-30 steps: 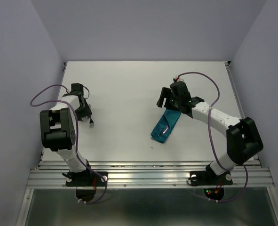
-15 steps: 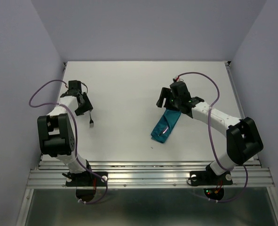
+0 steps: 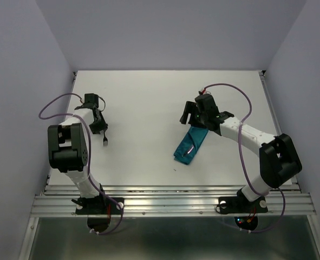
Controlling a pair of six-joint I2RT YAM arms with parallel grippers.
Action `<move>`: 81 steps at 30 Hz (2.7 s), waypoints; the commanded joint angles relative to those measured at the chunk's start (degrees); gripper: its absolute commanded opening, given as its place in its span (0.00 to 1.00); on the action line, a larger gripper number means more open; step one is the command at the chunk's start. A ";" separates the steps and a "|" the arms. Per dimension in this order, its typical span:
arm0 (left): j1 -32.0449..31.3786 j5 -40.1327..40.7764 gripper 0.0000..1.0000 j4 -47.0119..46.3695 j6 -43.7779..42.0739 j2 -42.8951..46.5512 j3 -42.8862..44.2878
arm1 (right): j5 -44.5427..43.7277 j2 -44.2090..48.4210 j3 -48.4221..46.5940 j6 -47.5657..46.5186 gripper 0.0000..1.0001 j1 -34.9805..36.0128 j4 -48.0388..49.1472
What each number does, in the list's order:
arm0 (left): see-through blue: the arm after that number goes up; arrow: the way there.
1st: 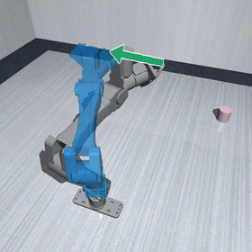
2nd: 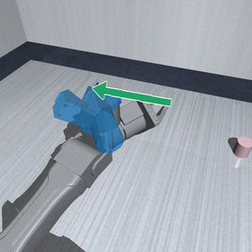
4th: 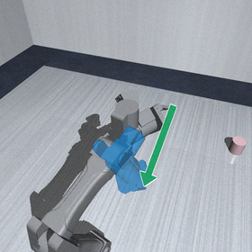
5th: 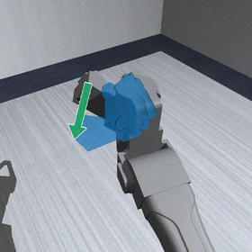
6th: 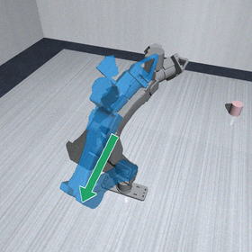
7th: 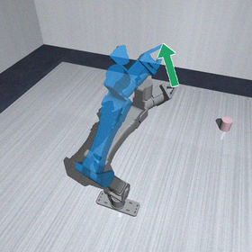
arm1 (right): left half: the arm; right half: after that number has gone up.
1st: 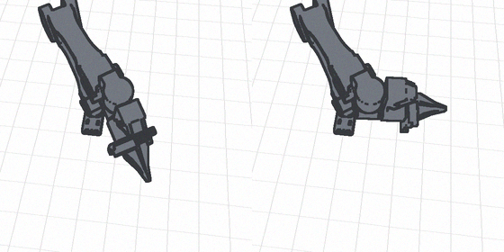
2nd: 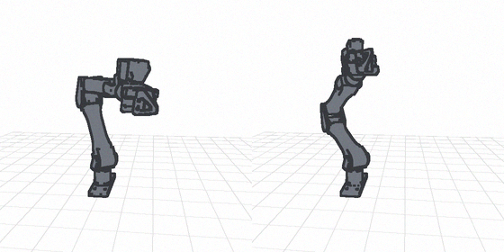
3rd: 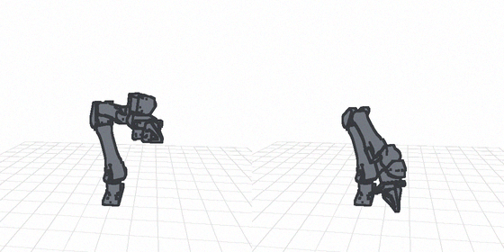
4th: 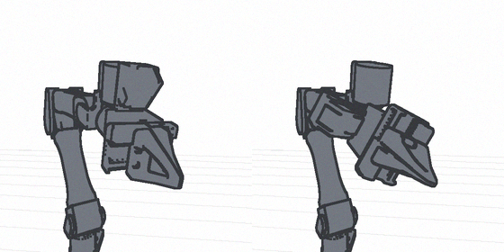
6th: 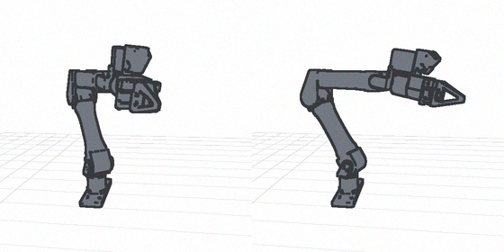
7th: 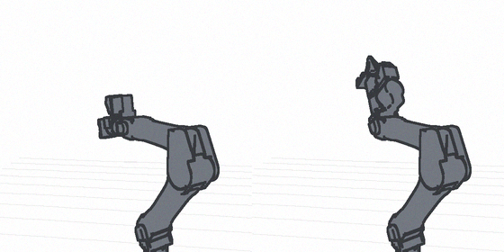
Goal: Fold the napkin into a case and place the utensils inside
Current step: Pick up the fork from the corner of the board, then stuff the fork into the folded napkin.
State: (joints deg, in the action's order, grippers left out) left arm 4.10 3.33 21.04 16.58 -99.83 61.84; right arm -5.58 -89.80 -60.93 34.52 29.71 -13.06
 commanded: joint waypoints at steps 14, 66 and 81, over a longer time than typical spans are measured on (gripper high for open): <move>-3.75 5.46 0.44 3.57 0.82 -3.00 1.09 | -1.36 2.70 -0.16 0.28 0.78 0.43 1.11; -53.04 6.16 0.00 23.43 4.69 -5.36 29.98 | -1.70 -0.11 -0.95 1.34 1.00 -17.50 -2.50; -61.49 4.14 0.00 26.60 3.11 -16.53 37.56 | -1.89 -0.82 -1.39 1.95 1.00 -23.47 -2.41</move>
State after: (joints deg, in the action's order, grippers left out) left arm -57.36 7.75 45.71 20.47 -117.30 96.82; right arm -6.92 -90.06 -59.64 36.05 6.70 -15.81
